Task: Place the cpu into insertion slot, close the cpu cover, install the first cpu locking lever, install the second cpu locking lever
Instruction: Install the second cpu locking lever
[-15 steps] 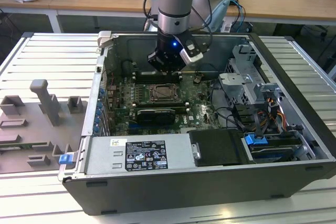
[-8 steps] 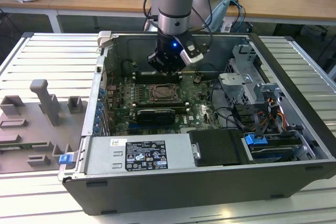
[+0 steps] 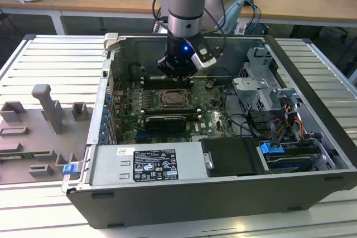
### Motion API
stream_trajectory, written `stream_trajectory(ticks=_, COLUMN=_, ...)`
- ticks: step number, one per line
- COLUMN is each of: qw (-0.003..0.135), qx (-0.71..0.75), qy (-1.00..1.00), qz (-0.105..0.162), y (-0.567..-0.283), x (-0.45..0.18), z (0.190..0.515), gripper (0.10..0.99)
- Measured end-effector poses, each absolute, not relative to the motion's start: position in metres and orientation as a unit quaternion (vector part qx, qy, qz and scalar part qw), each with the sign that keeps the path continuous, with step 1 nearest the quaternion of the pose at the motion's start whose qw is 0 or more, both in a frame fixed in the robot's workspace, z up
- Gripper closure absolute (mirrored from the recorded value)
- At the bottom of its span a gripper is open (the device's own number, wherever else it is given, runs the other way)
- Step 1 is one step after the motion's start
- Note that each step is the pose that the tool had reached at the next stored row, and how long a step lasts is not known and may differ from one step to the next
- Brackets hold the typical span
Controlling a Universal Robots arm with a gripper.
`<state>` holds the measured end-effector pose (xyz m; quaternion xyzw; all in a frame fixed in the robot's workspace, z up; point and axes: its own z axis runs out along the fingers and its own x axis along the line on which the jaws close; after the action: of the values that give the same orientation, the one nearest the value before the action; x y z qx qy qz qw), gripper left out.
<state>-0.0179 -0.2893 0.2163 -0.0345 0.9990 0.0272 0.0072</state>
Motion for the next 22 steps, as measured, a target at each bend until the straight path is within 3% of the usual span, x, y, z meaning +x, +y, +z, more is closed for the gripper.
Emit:
stream_trajectory(ticks=13, qw=0.007, qx=-0.034, qy=0.999, qz=0.027, y=-0.293, x=-0.018, z=0.217, gripper=0.980)
stream_trajectory(ticks=22, qw=0.007, qx=-0.035, qy=0.999, qz=0.027, y=-0.296, x=-0.018, z=0.238, gripper=0.980)
